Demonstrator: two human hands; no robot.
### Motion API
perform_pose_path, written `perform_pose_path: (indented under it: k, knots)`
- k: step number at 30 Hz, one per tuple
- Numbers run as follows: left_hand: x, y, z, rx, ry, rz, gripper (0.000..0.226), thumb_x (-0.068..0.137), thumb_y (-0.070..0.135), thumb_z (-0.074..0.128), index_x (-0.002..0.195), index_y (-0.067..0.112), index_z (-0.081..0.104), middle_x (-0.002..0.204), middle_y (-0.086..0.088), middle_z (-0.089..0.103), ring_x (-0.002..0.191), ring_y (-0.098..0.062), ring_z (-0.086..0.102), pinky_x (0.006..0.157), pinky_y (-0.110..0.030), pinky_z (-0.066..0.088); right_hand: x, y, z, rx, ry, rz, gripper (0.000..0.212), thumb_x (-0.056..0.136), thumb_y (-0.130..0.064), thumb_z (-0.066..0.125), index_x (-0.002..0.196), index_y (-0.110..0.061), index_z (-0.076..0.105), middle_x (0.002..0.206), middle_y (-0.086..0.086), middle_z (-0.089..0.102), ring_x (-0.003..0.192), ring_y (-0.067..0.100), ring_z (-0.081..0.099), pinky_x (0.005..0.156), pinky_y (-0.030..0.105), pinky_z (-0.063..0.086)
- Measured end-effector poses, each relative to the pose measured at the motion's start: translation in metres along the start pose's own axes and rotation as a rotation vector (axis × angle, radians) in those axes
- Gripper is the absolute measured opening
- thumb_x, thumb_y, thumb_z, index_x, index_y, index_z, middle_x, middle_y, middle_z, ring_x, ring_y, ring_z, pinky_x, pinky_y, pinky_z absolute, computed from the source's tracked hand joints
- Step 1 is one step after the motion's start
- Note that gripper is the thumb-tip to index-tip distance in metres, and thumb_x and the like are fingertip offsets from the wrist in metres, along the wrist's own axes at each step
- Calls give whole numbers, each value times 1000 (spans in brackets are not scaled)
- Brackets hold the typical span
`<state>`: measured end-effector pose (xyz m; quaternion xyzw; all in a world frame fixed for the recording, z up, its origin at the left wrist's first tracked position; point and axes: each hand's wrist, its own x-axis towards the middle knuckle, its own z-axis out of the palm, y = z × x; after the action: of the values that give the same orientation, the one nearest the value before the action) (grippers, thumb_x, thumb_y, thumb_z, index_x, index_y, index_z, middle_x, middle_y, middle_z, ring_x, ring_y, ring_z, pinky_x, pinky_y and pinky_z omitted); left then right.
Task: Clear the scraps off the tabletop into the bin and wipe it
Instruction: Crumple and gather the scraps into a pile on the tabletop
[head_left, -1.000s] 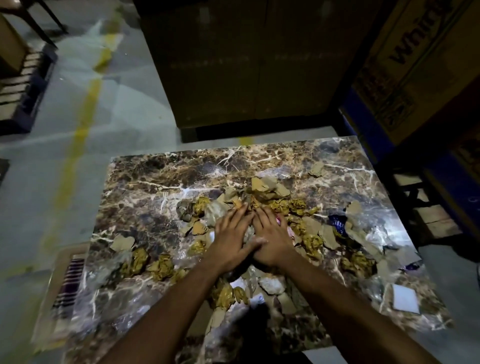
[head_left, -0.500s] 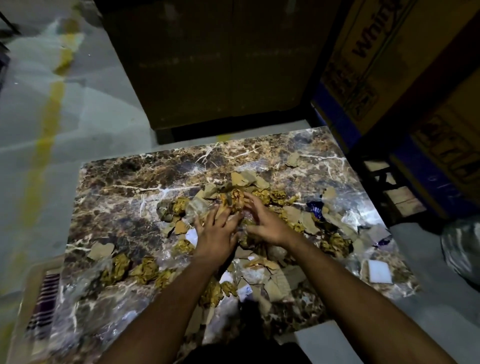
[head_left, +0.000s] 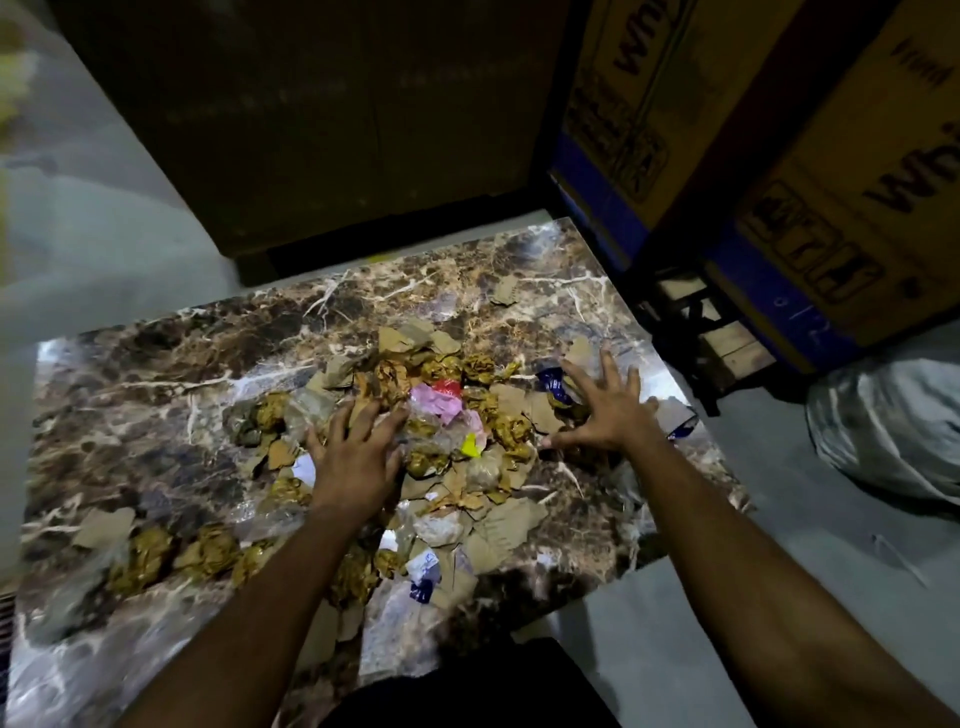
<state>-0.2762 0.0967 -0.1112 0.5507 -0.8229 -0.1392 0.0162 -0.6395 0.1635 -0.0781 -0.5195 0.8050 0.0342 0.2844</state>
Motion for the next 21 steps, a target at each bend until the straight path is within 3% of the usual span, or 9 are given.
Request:
perform_pose_path:
  k: [3, 7, 12, 17, 21]
  knots:
    - [1, 3, -2, 4, -18, -15, 52, 100, 47, 51, 150, 44, 35, 161, 3, 30, 153, -28, 13, 116, -70, 12, 6, -9, 9, 34, -5, -16, 130, 44, -85, 79, 148, -67, 3, 166, -1, -25, 149, 54, -7, 111, 79, 20]
    - [1, 6, -4, -3, -32, -24, 52, 101, 47, 50, 150, 45, 35, 162, 2, 29, 153, -28, 12, 116, -70, 12, 7, -28, 20, -50, 31, -34, 102, 59, -62, 86, 147, -52, 36, 166, 8, 5, 146, 49, 11, 113, 65, 31]
    - [-1, 9, -7, -13, -41, -14, 53, 102, 46, 49, 152, 44, 32, 163, 2, 28, 153, -28, 10, 116, -71, 11, 7, -53, 30, 231, 132, -144, 69, 68, -32, 84, 133, -22, 62, 129, 10, 46, 122, 38, 48, 94, 38, 48]
    - [-1, 9, -11, 17, -63, 1, 51, 102, 50, 45, 150, 35, 34, 163, 0, 27, 153, -28, 10, 116, -71, 13, -8, -107, 24, 525, 188, -282, 63, 76, -19, 82, 136, -14, 61, 118, 8, 52, 109, 24, 54, 86, 26, 40]
    - [0, 7, -11, 42, -133, 9, 51, 104, 49, 37, 148, 23, 41, 166, -4, 19, 154, -29, 3, 117, -71, 8, -26, -166, 38, 572, 153, -375, 60, 81, -27, 77, 137, -21, 58, 123, 4, 45, 118, 26, 48, 95, 36, 46]
